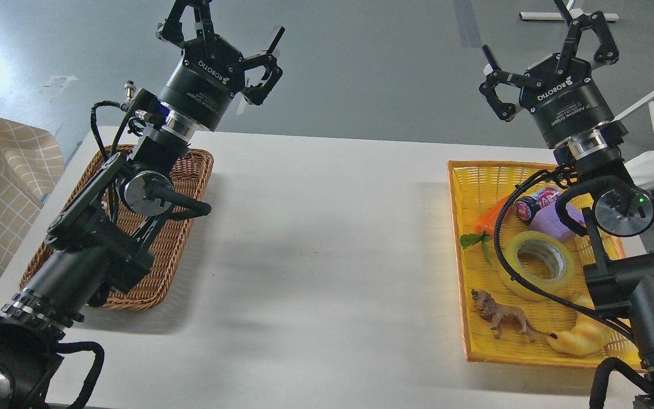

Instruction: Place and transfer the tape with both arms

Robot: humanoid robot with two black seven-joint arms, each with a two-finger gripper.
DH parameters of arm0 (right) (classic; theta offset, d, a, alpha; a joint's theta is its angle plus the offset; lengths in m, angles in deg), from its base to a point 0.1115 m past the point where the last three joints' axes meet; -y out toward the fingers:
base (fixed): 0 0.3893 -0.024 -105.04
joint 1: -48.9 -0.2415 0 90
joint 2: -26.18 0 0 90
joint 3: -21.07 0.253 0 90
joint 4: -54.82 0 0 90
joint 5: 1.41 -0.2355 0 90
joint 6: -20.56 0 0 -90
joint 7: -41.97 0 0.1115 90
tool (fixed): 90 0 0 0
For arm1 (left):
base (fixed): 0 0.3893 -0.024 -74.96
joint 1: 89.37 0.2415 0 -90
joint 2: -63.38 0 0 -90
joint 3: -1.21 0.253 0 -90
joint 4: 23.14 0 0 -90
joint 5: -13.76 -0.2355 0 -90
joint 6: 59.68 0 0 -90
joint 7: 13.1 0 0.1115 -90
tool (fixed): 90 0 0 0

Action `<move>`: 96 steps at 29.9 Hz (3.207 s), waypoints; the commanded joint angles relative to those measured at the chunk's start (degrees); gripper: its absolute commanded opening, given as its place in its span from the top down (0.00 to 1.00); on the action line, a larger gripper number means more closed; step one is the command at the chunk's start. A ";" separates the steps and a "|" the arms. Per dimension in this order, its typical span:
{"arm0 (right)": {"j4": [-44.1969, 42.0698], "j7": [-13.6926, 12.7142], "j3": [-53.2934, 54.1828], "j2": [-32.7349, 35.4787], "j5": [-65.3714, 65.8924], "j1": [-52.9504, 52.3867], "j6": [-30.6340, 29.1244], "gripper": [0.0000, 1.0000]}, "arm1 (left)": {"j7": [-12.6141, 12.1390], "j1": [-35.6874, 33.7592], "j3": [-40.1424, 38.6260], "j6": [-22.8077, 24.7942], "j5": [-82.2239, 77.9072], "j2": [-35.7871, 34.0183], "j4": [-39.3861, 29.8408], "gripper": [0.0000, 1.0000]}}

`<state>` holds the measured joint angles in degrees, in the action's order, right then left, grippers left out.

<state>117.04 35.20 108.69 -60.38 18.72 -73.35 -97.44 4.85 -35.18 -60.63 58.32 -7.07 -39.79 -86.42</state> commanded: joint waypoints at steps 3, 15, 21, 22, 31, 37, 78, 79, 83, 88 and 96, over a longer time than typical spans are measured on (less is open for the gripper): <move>-0.09 0.00 0.00 0.08 0.00 0.00 0.00 0.00 | 0.07 0.04 0.06 0.00 0.00 -0.02 0.00 0.02; 0.00 0.00 -0.08 0.08 0.00 -0.01 0.00 0.00 | 0.07 0.04 -0.03 0.00 0.00 -0.02 0.00 0.02; 0.00 -0.09 0.00 0.08 0.00 -0.01 0.00 0.00 | 0.07 0.04 -0.03 0.00 0.00 -0.11 0.00 0.02; 0.00 0.00 -0.08 0.08 0.00 -0.01 0.00 0.00 | 0.07 0.04 -0.03 0.00 0.00 -0.11 0.00 0.02; 0.09 0.00 -0.09 0.08 0.00 0.17 0.00 0.00 | 0.07 0.04 -0.03 0.00 0.00 -0.11 -0.09 0.02; 0.09 0.00 -0.09 0.08 0.00 0.26 0.00 0.00 | 0.07 0.04 -0.12 0.00 0.00 -0.20 -0.09 0.02; 0.18 0.00 -0.96 0.69 0.09 -0.18 0.00 0.00 | 0.16 0.13 -0.38 0.00 0.00 -0.55 -0.09 0.02; 0.18 0.00 -0.96 0.78 0.09 -0.09 0.00 0.00 | 0.16 0.13 -0.38 0.00 0.00 -0.46 -0.18 0.02; 0.26 0.00 -1.14 0.87 0.09 -0.18 0.00 0.00 | 0.16 0.13 -0.38 0.00 0.00 -0.55 -0.18 0.02; 0.27 0.00 -1.23 1.83 0.09 -0.44 0.00 0.00 | 0.16 0.04 -0.47 0.00 0.00 -0.64 -0.09 0.02; 0.27 0.00 -1.32 3.24 0.17 -0.27 0.00 0.00 | 0.16 0.04 -0.56 0.00 0.00 -0.72 -0.18 0.02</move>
<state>117.30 35.19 107.37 -57.35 18.81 -73.75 -97.44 5.02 -35.13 -61.14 58.32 -7.07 -40.49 -86.55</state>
